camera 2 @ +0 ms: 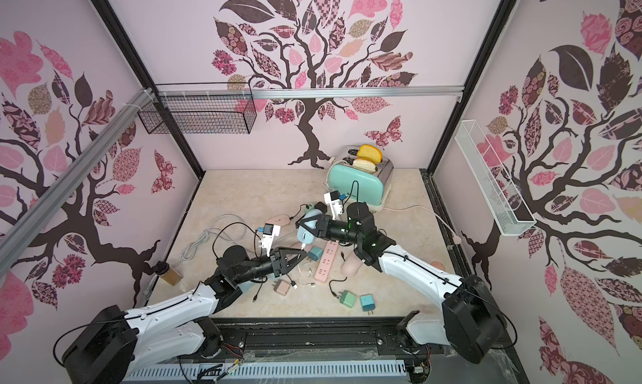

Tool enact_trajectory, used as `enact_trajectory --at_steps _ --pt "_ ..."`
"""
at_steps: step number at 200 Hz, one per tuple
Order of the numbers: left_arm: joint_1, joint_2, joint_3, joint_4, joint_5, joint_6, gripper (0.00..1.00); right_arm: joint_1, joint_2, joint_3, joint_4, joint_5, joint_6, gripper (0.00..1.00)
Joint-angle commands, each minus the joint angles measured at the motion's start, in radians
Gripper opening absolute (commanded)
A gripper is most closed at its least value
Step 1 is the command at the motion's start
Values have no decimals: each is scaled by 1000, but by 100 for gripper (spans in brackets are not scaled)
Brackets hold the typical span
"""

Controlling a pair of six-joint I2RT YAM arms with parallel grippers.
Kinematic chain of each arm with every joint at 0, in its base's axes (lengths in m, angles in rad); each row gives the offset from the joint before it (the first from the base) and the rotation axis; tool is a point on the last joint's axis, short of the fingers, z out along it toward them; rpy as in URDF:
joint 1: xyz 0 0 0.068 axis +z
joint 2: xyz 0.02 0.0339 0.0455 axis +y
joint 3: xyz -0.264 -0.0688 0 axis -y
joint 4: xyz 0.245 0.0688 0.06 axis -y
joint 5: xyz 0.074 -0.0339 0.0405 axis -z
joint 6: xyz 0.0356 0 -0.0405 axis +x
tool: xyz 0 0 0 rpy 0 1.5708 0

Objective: Unplug the wireless mouse
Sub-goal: Remove the power cord from the mouse.

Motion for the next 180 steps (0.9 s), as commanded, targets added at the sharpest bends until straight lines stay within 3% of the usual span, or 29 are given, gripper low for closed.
enact_trajectory --at_steps 1,26,42,81,105,130,147,180 --pt "0 14 -8 24 -9 -1 35 14 0 7 61 -16 8 0" --pt "3 31 -6 36 -11 -9 21 24 -5 5 72 -32 14 0" --pt "6 40 -4 30 -19 -19 0 28 -7 1 75 -44 18 0" --pt "14 84 -9 6 -14 -44 0 21 18 14 78 -27 38 0" --pt "5 100 -34 -2 -7 -41 0 -51 69 87 40 -55 80 0" --pt "2 83 -69 -26 -18 -30 0 -156 199 212 4 -227 172 0" --pt "6 82 -85 -27 -29 -27 0 -162 246 235 39 -283 193 0" --pt "95 44 -117 -10 -75 -77 0 -150 148 58 144 -127 196 0"
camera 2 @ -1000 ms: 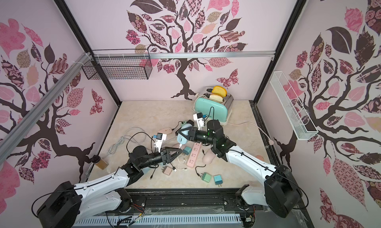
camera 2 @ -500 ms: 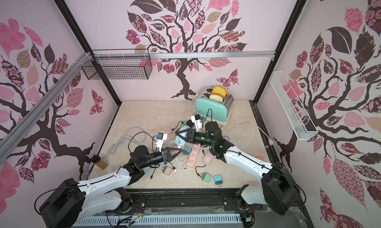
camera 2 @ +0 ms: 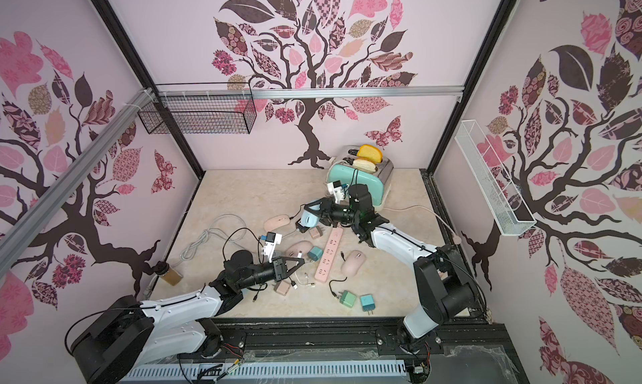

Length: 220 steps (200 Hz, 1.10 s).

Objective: Unplug the wireless mouse
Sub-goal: Remove the power cord from the mouse, then place the power cord at the center of the board.

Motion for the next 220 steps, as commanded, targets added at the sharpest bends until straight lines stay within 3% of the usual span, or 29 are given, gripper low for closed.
enact_trajectory --at_steps 1,22,41,74,84,96,114,131,154,194,220 --pt "60 -37 -4 -16 -31 -21 0 25 -83 -82 76 60 12 0" --pt "98 -114 49 -233 -129 9 0 25 -85 -15 -216 90 -149 0" --pt "98 -229 83 -437 -341 45 0 24 -94 -48 -346 148 -207 0" --pt "116 -428 104 -731 -774 57 0 22 -84 -127 -393 255 -294 0" --pt "126 -444 94 -756 -854 58 0 18 -81 -136 -419 290 -301 0" --pt "161 -438 83 -778 -879 23 0 8 -96 -160 -455 355 -302 0" --pt "239 -373 67 -768 -827 -22 0 -30 -122 -192 -487 464 -333 0" --pt "309 -294 54 -720 -755 -35 0 -135 -105 -206 -453 432 -319 0" --pt "340 -248 49 -695 -747 -48 0 -236 -72 -201 -385 431 -284 0" --pt "340 -309 50 -715 -770 -63 72 -275 111 -64 -413 418 -275 0" --pt "340 -395 70 -757 -768 -54 81 -278 98 -96 -386 411 -256 0"
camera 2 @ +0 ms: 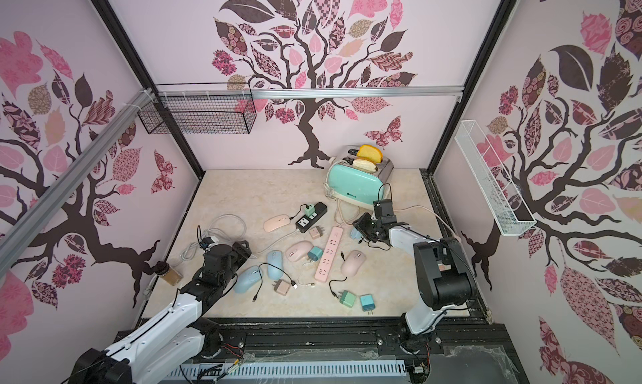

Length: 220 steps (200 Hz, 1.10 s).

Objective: Unplug the wireless mouse
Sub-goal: Place the power cord at the center of the board, then place the mouse at the center of the board.

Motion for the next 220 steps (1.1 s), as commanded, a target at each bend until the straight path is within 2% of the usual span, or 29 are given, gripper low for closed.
enact_trajectory --at_steps 1,38,64,100,117,146,154,160,172,176,206,210,212,214,220 --pt "5 -70 22 -30 -13 5 81 1 -29 -6 22 -4 14 0" --pt "4 -200 -1 -27 -30 -15 85 -4 -287 -132 -48 62 -6 0" --pt "4 -224 -2 -31 -21 -19 85 -26 -409 -264 -81 111 51 0" --pt "5 -218 3 -39 -4 -7 85 -63 -424 -344 -117 186 59 0" --pt "4 -238 -1 -48 -4 8 85 -102 -416 -382 -95 173 67 0" --pt "5 -266 -10 -53 -18 15 85 -108 -342 -387 -97 167 80 0" --pt "4 -262 -9 -51 -17 16 85 -109 -328 -386 -108 172 89 7" --pt "3 -261 -7 -54 -15 14 85 -109 -324 -388 -118 178 103 16" --pt "4 -256 -2 -56 -13 13 85 -109 -334 -397 -131 197 130 43" --pt "4 -255 -2 -58 -13 12 85 -109 -341 -398 -142 207 140 48" --pt "4 -256 0 -63 -15 9 85 -109 -419 -382 -263 301 188 67" --pt "4 -256 0 -63 -15 8 85 -109 -431 -377 -278 311 193 71" --pt "4 -256 -1 -63 -15 8 85 -109 -438 -374 -286 316 195 79" --pt "4 -256 0 -62 -15 9 85 -109 -443 -372 -292 319 197 83" --pt "3 -255 0 -64 -14 10 85 -109 -461 -366 -307 326 196 86"
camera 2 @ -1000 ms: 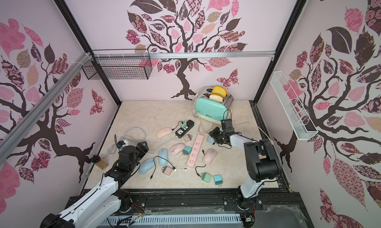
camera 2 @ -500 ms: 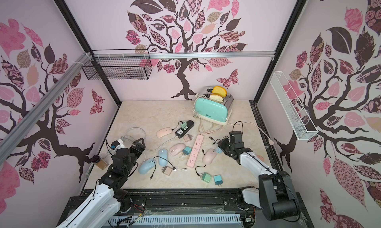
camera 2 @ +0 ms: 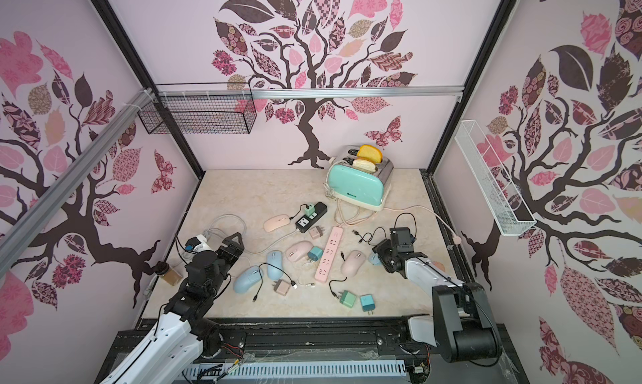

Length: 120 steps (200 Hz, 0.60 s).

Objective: Unplug the wireless mouse
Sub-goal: Place the mouse at the center of the board.

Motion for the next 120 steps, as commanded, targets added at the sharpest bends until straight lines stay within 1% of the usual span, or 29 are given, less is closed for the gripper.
enact_trajectory --at_steps 1,37,55,73,83,96,111,120 --pt "4 -2 -3 -13 -5 11 85 -4 -54 18 -158 99 39 87" --pt "4 16 2 -16 0 8 85 -4 -156 43 -260 140 77 94" --pt "3 32 7 -14 12 10 85 -4 -207 49 -277 128 70 92" --pt "3 50 10 4 33 16 85 21 -250 75 -251 114 19 89" --pt "4 72 14 21 56 25 85 71 -245 121 -247 129 -25 88" --pt "4 122 24 63 101 59 85 186 -208 202 -239 184 -91 88" --pt "3 218 60 91 151 83 85 317 -93 324 -216 202 -184 89" --pt "2 297 92 99 176 98 85 376 8 407 -190 167 -256 89"
